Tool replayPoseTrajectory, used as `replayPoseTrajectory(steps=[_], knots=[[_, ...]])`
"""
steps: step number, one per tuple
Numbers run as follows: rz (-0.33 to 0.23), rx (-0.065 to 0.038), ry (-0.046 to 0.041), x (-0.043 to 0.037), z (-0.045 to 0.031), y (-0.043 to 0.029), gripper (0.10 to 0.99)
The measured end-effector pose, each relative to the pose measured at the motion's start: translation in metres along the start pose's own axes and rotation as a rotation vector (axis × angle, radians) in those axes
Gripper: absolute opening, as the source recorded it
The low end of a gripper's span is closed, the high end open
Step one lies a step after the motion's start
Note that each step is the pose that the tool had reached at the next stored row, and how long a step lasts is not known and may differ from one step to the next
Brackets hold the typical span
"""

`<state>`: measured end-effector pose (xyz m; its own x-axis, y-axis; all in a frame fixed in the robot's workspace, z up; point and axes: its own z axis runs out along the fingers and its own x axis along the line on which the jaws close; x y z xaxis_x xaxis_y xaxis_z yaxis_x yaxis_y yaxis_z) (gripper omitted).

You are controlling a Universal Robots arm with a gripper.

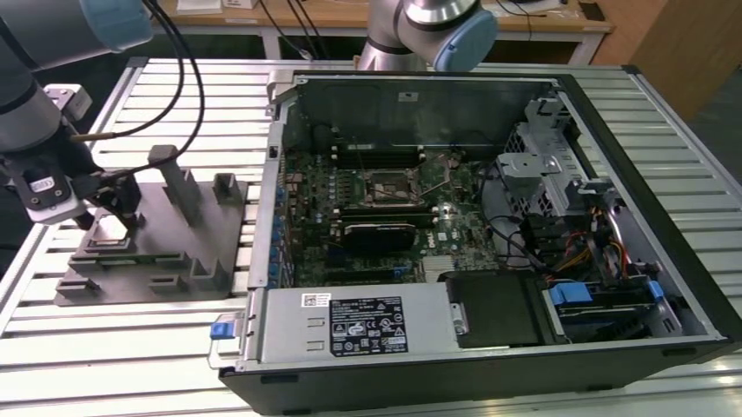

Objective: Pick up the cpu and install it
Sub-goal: 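Pick up the cpu and move it towards the insertion slot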

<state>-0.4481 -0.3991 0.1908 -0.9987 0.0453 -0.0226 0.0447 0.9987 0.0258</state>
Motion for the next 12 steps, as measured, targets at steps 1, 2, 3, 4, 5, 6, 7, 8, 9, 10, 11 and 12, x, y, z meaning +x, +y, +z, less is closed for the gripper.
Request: replayPoseTrajectory(steps=[1,2,3,4,5,6,7,8,9,10,11,12], knots=[[-0.007,0.001,0.0003,0.0,0.0003,0.0,0.647],[-0.015,0.001,0.0006,0.0,0.0005,-0.0001,0.647],[-0.022,0.001,0.0007,0.0001,0.0007,0.0,0.647],[-0.03,0.0,0.0008,0.0001,0.001,0.0,0.647],[-0.037,0.0,0.0009,0.0001,0.0012,0.0,0.647],[-0.043,0.0,0.0012,0.0001,0.0013,0.0,0.647],[-0.047,0.0,0.0012,0.0001,0.0016,0.0,0.647],[-0.051,0.0,0.0011,0.0001,0.002,0.0,0.647],[-0.056,0.0,0.0013,0.0001,0.0023,0.0,0.647],[-0.062,-0.001,0.0015,0.0001,0.0026,0.0,0.647],[-0.068,-0.001,0.0017,0.0001,0.0029,0.0,0.647],[-0.074,-0.001,0.0019,0.0001,0.0032,-0.0001,0.647]])
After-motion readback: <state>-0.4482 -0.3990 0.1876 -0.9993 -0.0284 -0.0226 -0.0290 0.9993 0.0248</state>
